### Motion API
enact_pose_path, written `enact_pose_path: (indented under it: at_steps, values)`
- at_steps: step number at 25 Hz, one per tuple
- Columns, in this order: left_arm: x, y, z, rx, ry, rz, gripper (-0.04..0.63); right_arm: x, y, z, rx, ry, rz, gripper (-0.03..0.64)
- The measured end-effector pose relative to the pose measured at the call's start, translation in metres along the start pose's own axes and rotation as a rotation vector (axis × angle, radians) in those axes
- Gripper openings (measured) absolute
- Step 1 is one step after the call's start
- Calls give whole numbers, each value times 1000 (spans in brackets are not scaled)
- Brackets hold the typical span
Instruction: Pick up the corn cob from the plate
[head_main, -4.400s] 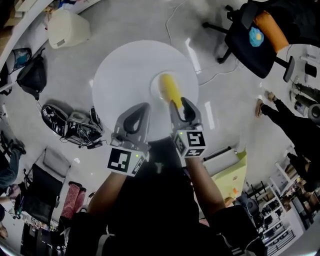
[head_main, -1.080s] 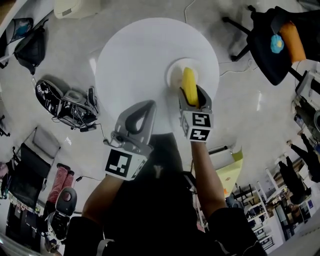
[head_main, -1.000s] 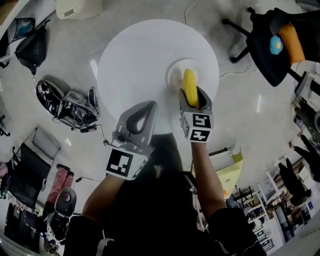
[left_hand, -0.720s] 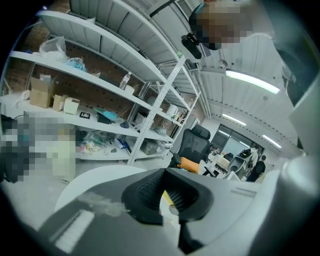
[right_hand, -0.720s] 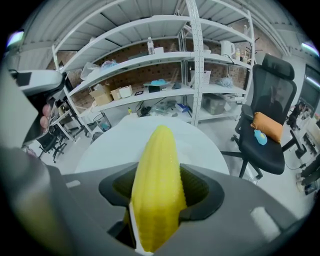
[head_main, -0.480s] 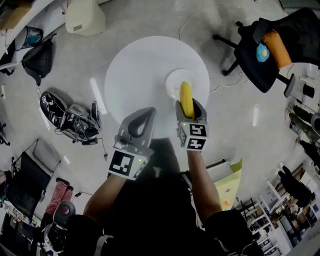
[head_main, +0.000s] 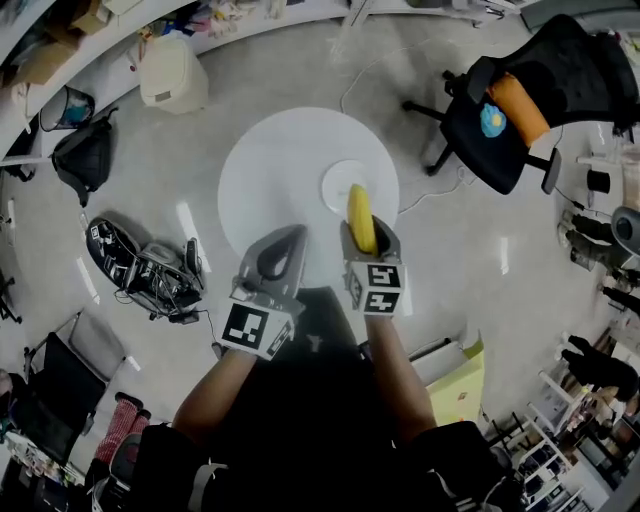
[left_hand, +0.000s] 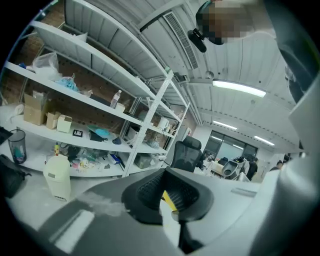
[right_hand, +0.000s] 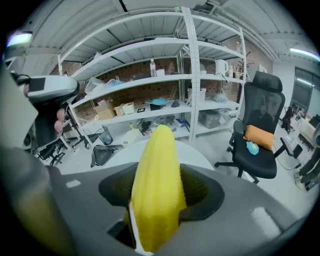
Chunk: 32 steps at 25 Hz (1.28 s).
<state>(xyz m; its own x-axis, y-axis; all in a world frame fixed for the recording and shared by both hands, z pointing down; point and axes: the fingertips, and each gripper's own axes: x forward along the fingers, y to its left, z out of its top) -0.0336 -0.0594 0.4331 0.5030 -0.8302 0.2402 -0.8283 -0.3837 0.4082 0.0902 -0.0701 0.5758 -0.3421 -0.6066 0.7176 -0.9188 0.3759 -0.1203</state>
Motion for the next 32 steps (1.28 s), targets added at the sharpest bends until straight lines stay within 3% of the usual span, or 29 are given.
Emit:
enact_pose_path:
  at_steps: [15, 32]
  values:
    - [-61, -21, 43, 84, -105, -86, 5, -77, 43, 33, -2, -139, -52, 245]
    - [-105, -57, 73, 117, -161, -183, 5, -186, 73, 68, 39, -345, -107, 245]
